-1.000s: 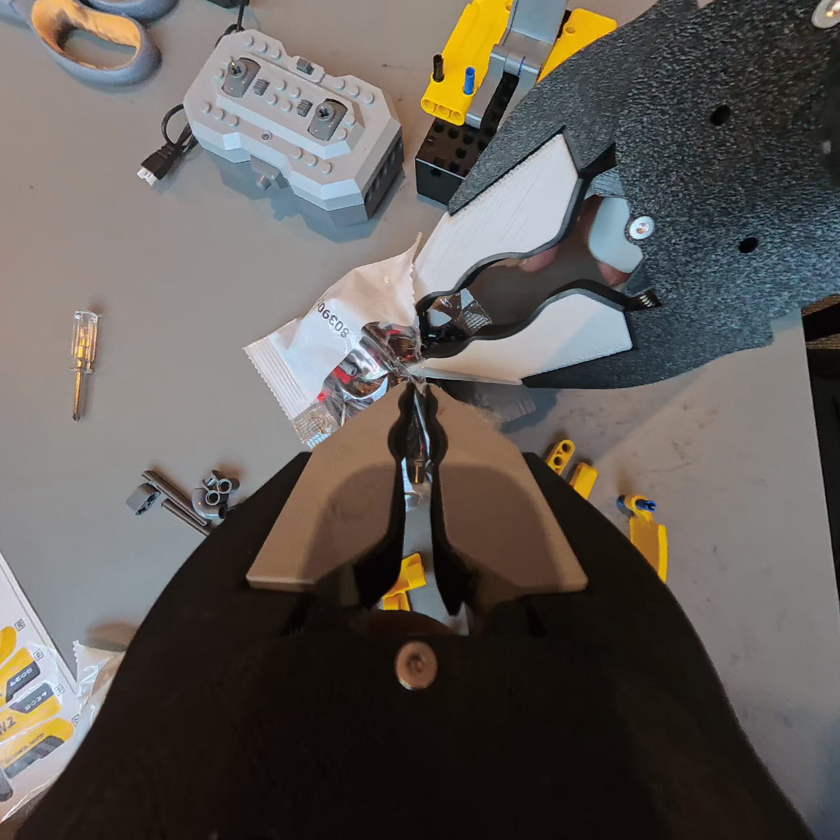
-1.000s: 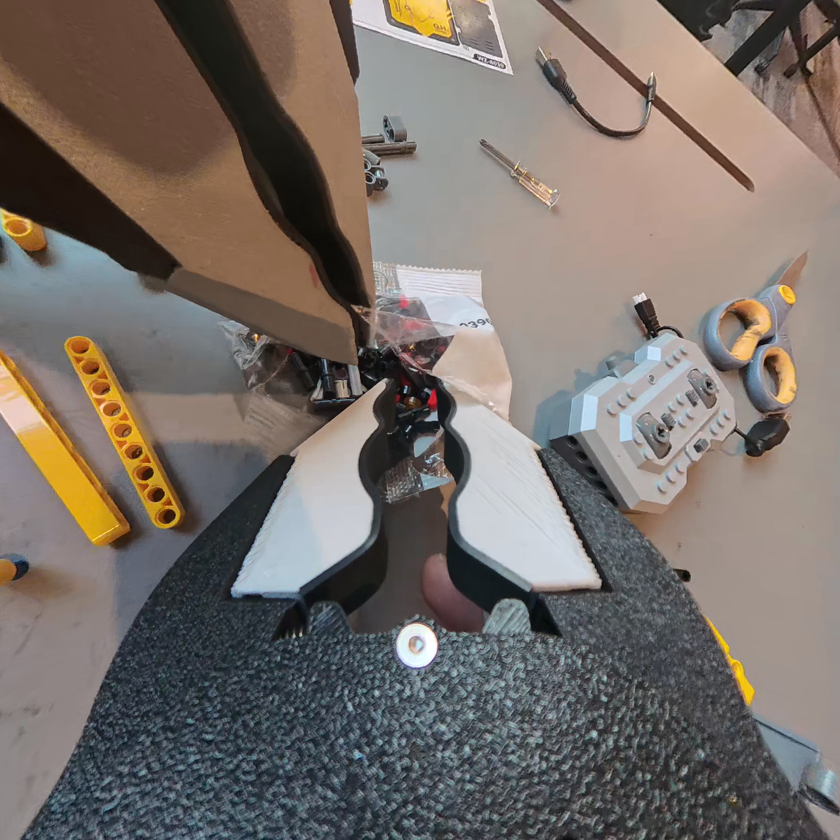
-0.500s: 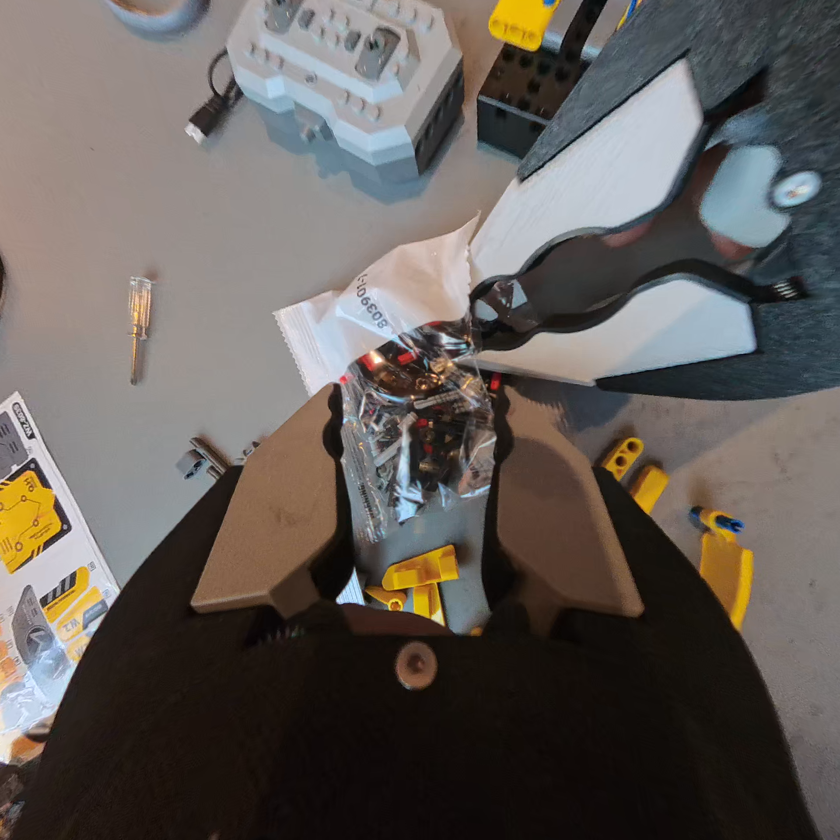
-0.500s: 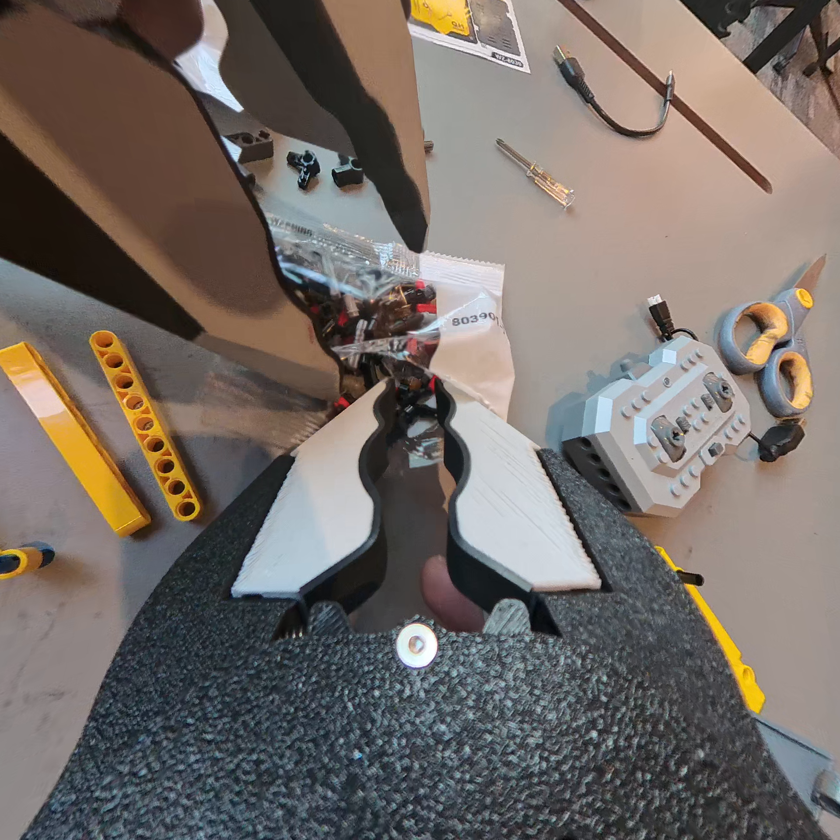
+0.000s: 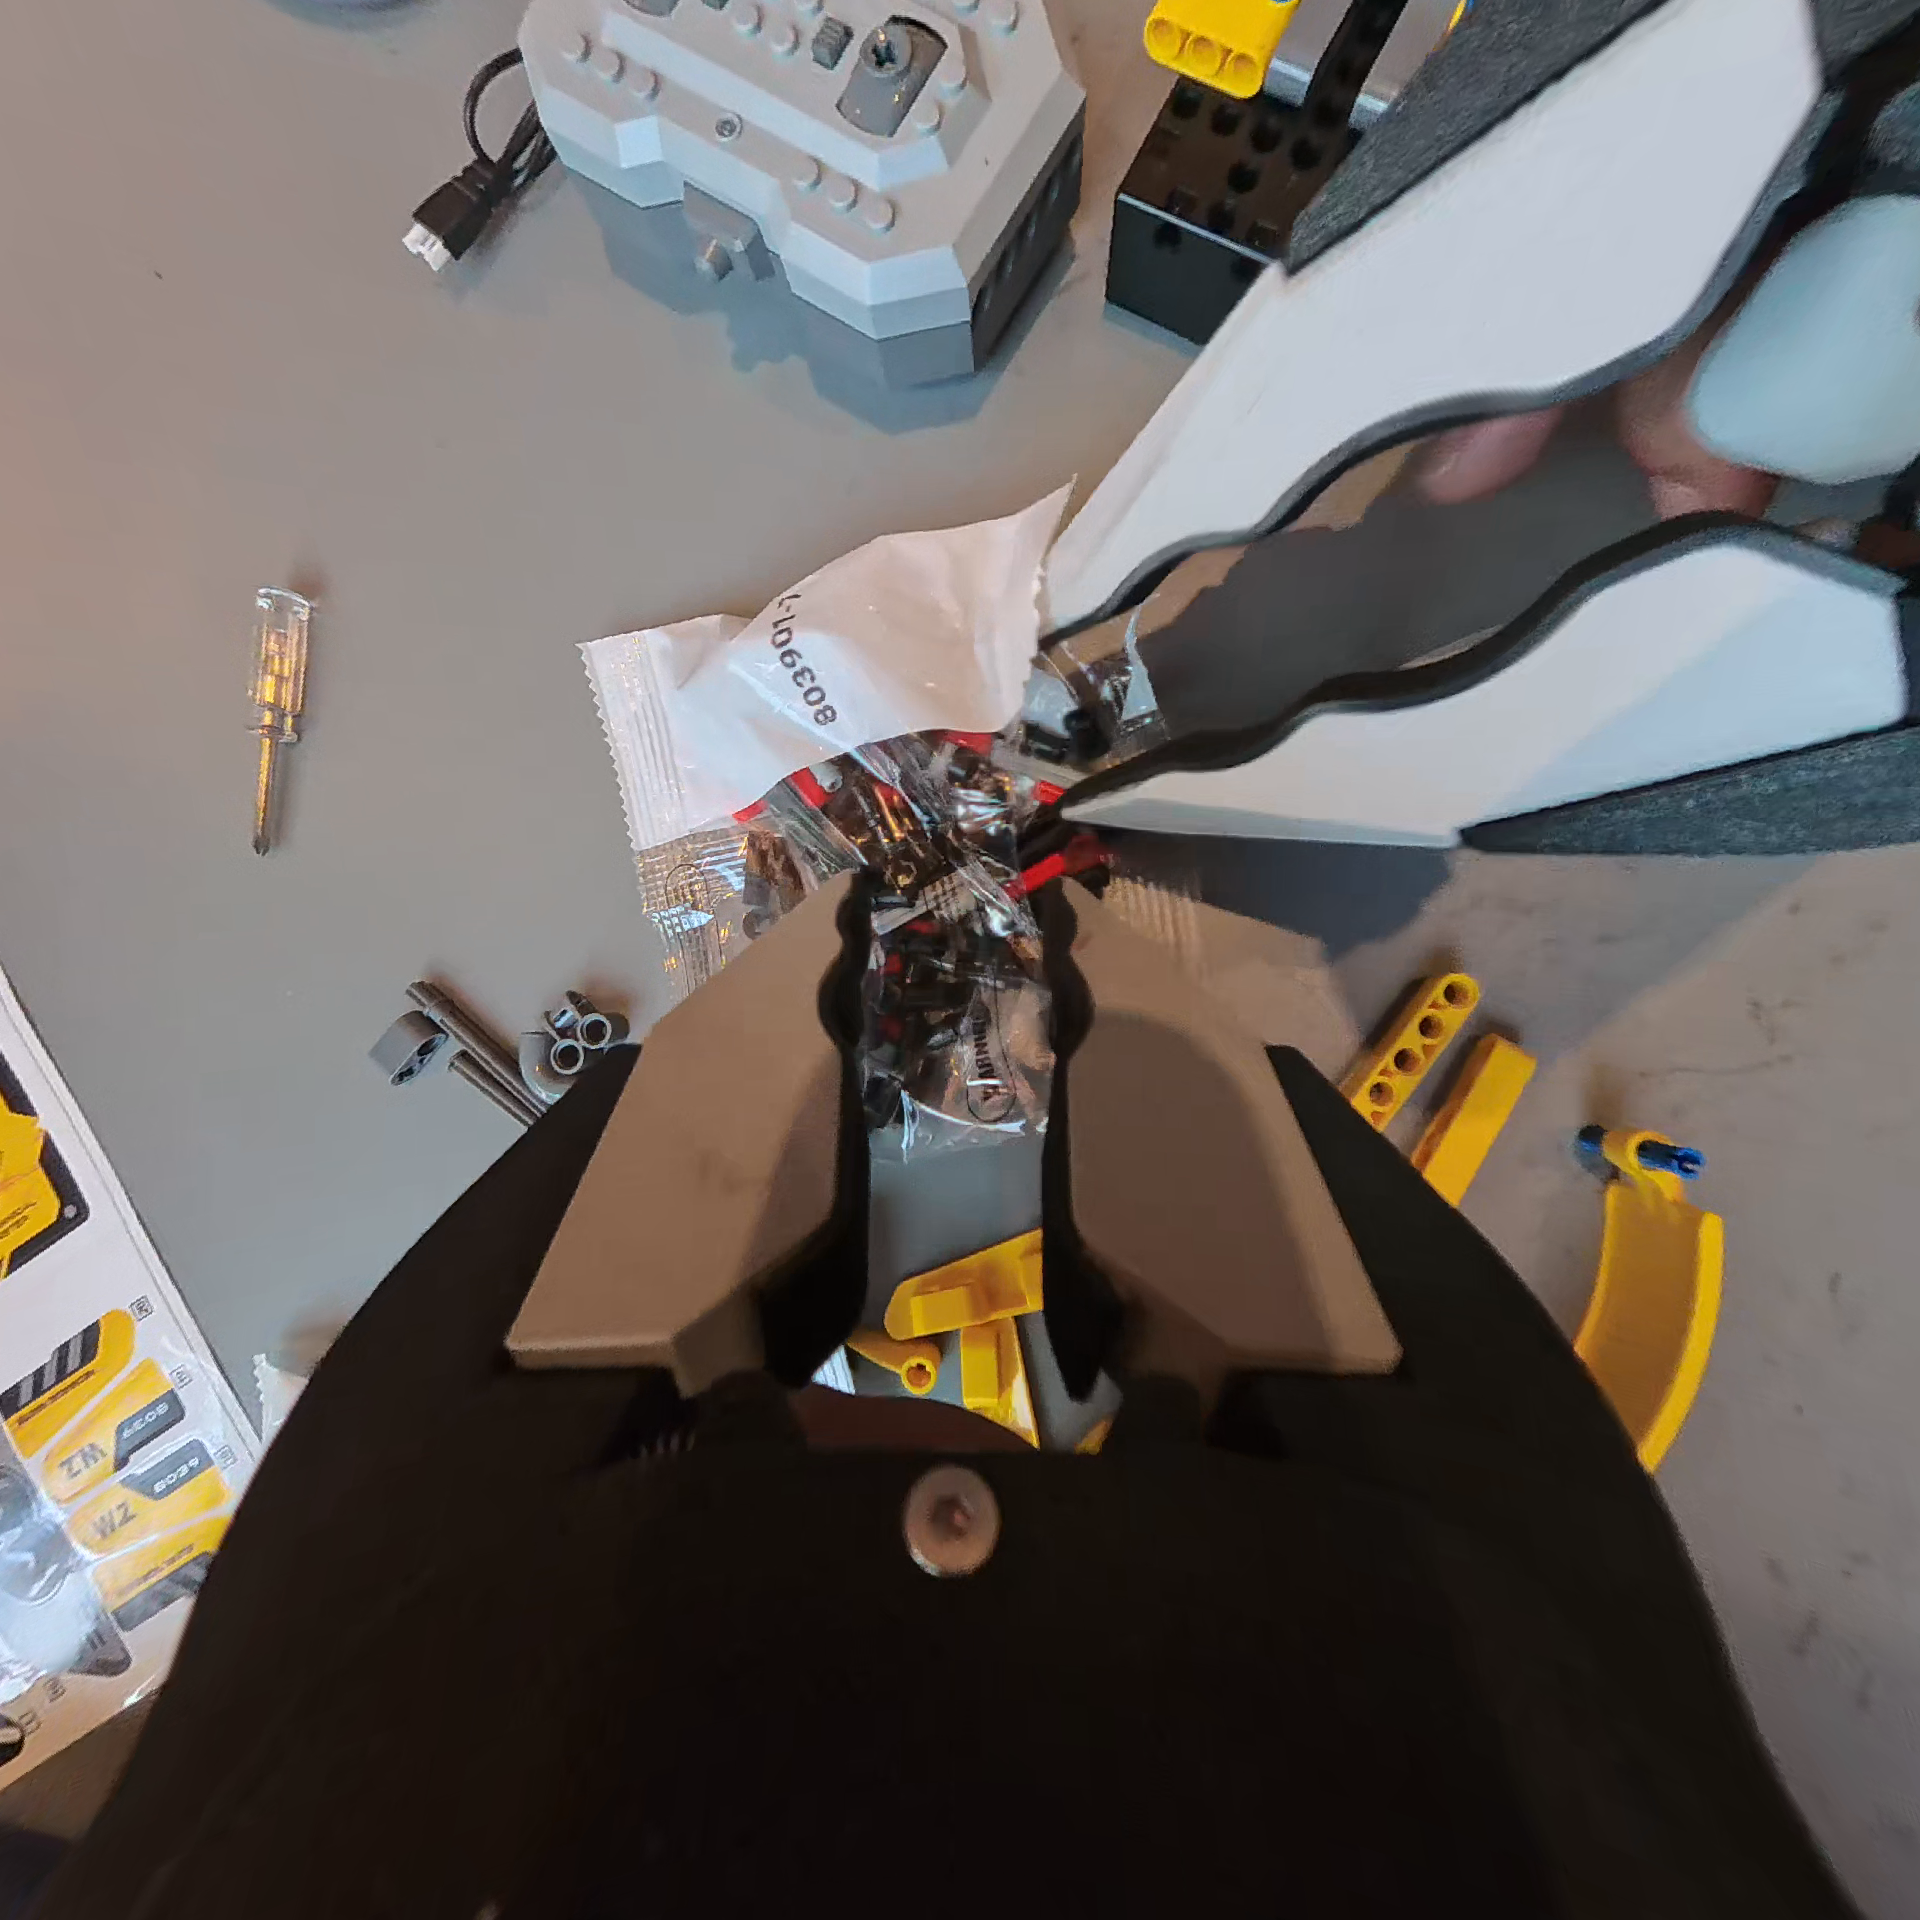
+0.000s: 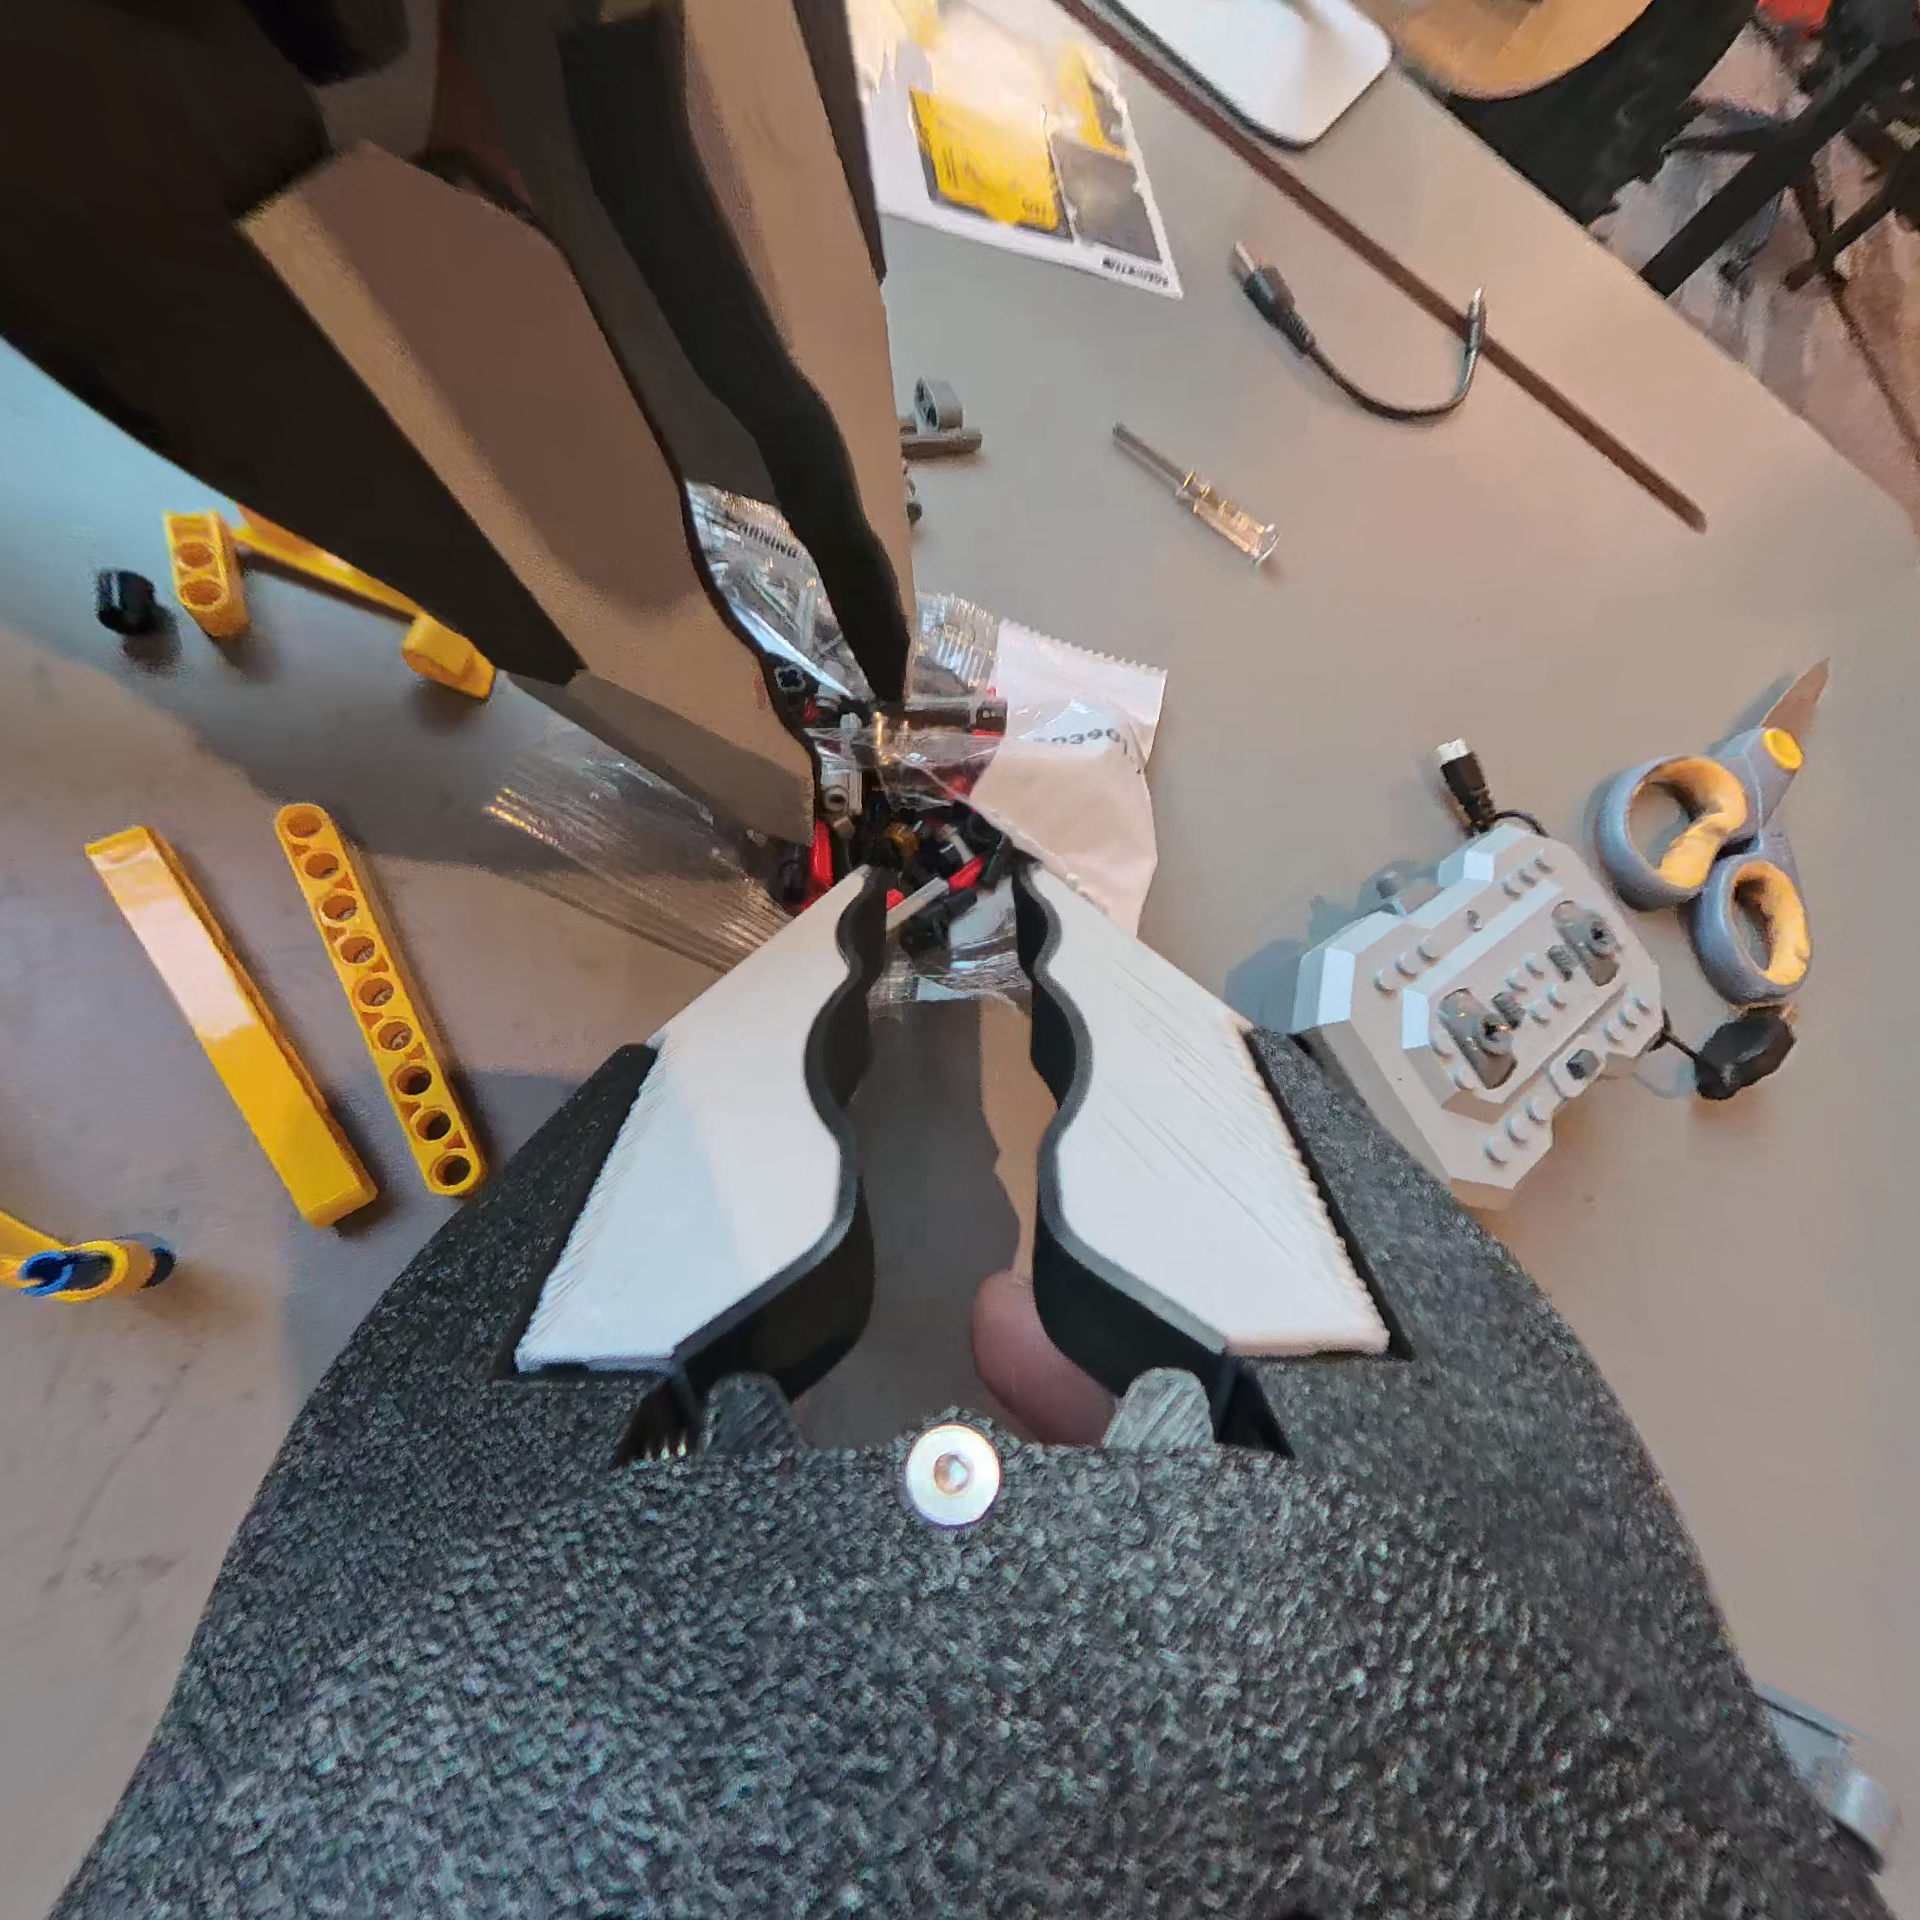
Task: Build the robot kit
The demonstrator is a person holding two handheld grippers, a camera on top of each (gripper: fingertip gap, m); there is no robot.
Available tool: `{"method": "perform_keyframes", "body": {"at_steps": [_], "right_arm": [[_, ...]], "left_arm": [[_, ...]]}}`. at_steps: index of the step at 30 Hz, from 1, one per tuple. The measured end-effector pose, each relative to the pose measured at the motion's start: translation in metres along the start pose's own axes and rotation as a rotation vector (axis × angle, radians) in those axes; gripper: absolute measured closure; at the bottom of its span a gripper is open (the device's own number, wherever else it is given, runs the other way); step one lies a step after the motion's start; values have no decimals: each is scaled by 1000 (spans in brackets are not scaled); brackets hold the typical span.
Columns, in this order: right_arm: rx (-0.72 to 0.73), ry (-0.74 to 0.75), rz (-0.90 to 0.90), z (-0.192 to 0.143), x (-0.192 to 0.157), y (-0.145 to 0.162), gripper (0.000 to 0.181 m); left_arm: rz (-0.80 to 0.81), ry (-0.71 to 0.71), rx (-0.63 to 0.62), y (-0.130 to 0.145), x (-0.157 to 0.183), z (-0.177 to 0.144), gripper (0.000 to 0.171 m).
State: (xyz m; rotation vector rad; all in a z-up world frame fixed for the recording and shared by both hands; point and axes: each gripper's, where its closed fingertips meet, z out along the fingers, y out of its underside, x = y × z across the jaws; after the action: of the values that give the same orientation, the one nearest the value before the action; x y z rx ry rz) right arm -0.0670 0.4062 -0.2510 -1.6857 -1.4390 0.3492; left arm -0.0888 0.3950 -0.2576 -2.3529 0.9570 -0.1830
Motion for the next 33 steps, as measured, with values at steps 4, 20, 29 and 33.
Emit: {"method": "perform_keyframes", "body": {"at_steps": [4, 20, 29, 33], "right_arm": [[63, -36, 67, -9, 3, -12, 158], [-184, -360, -92, -39, -25, 33, 159], [-192, -376, -94, -29, -38, 37, 174], [-150, -344, -88, -27, -36, 27, 174]], "left_arm": [[2, -1, -3, 0, 0, 0, 142], [11, -14, -2, -1, -1, -6, 146], [20, -7, -21, 2, 1, -5, 150], [8, -8, -12, 0, 0, -7, 171]]}}
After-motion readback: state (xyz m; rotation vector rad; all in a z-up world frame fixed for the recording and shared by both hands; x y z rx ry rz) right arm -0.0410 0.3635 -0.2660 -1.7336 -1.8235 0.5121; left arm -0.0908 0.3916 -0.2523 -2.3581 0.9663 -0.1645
